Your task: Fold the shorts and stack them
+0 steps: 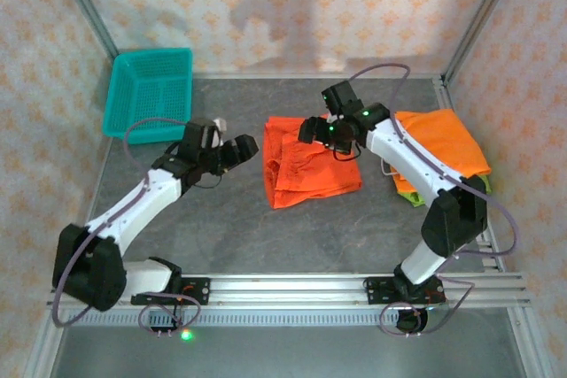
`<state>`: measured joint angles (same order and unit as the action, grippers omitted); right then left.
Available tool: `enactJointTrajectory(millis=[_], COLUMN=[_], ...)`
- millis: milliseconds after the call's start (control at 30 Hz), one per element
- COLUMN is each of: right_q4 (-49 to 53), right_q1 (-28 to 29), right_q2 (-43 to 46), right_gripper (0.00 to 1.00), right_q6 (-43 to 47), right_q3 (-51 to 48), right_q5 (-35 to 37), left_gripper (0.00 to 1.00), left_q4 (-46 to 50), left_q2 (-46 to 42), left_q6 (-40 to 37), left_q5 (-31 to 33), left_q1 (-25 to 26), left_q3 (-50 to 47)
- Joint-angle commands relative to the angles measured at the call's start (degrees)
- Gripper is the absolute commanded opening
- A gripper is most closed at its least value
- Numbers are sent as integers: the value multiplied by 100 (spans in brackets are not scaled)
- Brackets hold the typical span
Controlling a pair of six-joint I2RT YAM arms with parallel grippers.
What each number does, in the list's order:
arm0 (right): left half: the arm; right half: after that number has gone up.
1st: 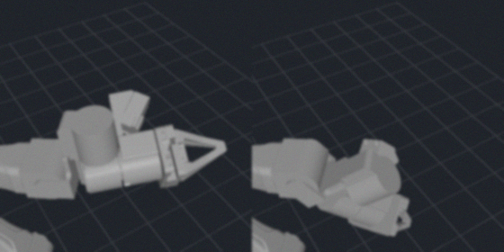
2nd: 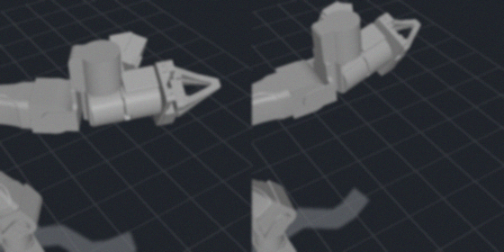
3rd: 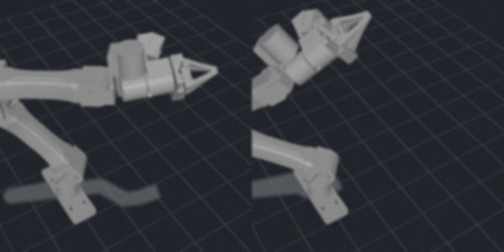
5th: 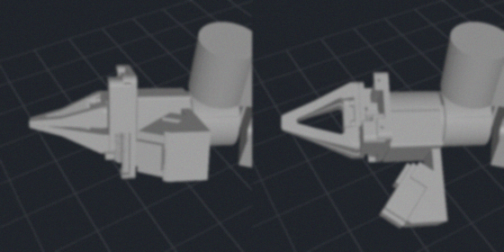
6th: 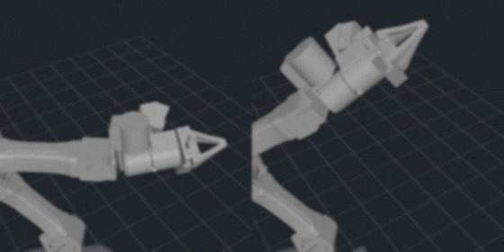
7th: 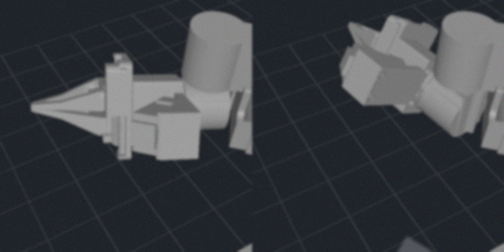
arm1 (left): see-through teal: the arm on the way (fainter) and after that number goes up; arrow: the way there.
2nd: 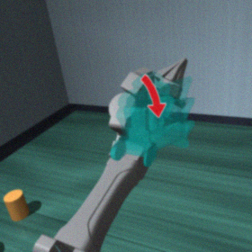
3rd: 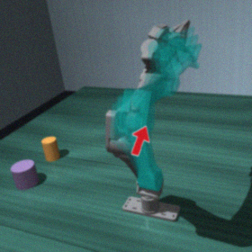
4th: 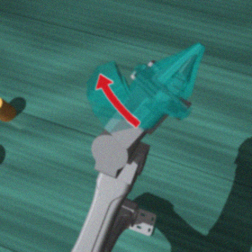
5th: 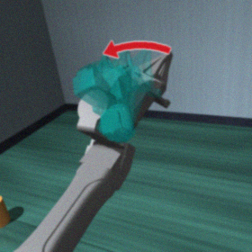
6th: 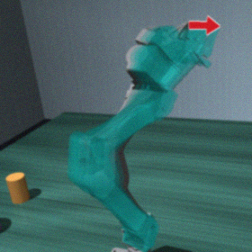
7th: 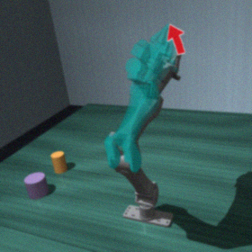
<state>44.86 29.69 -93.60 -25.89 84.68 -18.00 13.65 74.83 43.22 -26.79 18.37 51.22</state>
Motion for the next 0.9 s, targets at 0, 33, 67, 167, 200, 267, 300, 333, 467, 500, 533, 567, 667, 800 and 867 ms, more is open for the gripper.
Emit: enactJointTrajectory(millis=[0, 33, 67, 167, 200, 267, 300, 333, 467, 500, 533, 567, 667, 800, 867], right_q4=[-185, -81, 42, 192, 219, 352, 418, 473, 554, 612, 706, 806, 1050, 1323, 1447], right_q1=[37, 37, 45, 105, 135, 169, 178, 198, 358, 392, 429, 462, 544, 612, 630], right_q2=[-231, -360, -524, -968, -1093, -1394, -1518, -1632, -2135, -2288, -2471, -2672, -3187, -3688, -3882], right_gripper=[83, 83, 83, 81, 81, 81, 81, 81, 81, 80, 80, 79, 78, 74, 73], right_q6=[131, 176, 229, 433, 515, 638, 654, 680, 788, 800, 802, 801, 781, 744, 751], right_q3=[280, 461, 680, 1108, 1209, 1481, 1599, 1742, 2236, 2381, 2584, 2799, 3345, 3841, 4005], right_q5=[458, 601, 782, 1237, 1335, 1481, 1493, 1509, 1650, 1677, 1686, 1690, 1805, 1985, 2082], left_gripper=[77, 74, 72, 67, 66, 62, 60, 59, 50, 48, 46, 45, 40, 34, 29], left_q4=[58, -47, -139, -187, -174, -25, 43, 95, 168, 186, 174, 148, 190, 167, 146], left_q2=[592, 766, 957, 1422, 1539, 1843, 1965, 2084, 2399, 2469, 2549, 2614, 2793, 2963, 3018], left_q6=[417, 525, 625, 747, 727, 626, 582, 549, 483, 484, 480, 483, 464, 468, 469], left_q5=[19, -9, -43, -37, -37, -6, 22, 77, 457, 528, 569, 606, 738, 746, 741], left_q1=[100, 122, 161, 316, 367, 476, 512, 548, 559, 555, 559, 556, 562, 556, 559], left_q3=[118, 143, 195, 444, 533, 765, 843, 912, 1031, 1070, 1104, 1150, 1286, 1369, 1373])
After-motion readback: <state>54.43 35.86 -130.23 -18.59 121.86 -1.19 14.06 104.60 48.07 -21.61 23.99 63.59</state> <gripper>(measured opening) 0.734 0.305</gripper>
